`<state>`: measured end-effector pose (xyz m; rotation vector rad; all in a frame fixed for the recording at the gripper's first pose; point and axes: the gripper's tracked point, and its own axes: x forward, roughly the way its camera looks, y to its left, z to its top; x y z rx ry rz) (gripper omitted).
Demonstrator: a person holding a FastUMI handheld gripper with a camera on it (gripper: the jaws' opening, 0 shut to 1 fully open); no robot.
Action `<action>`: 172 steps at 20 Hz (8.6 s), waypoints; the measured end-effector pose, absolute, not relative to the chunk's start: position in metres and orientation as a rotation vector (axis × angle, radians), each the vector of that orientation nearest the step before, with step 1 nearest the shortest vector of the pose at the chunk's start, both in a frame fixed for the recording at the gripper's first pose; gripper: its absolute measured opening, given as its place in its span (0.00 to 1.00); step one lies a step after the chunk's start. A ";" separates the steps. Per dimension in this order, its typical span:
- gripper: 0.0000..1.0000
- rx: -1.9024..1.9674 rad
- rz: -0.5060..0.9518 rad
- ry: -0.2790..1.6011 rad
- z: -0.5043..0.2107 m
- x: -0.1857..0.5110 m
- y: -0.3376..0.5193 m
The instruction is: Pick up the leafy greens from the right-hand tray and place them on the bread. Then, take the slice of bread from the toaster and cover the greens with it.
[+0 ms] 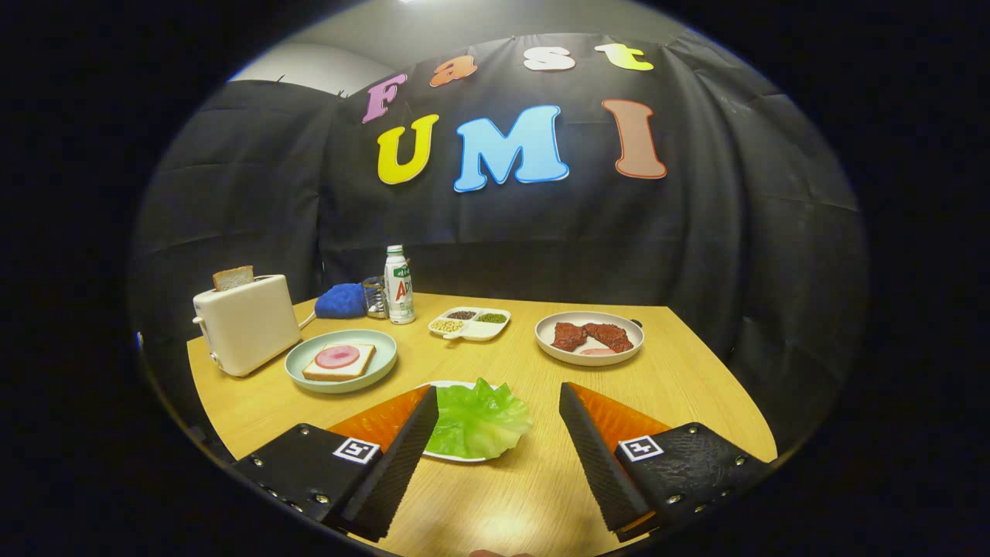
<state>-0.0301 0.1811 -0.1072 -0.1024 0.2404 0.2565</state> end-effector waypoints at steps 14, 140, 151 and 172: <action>0.96 -0.154 0.222 0.405 -0.164 0.000 0.191; 0.42 -0.098 0.588 0.081 -0.054 -0.074 0.641; 0.42 -0.196 0.544 0.079 -0.080 -0.062 0.716; 0.07 -0.072 0.541 0.072 -0.041 -0.048 0.712</action>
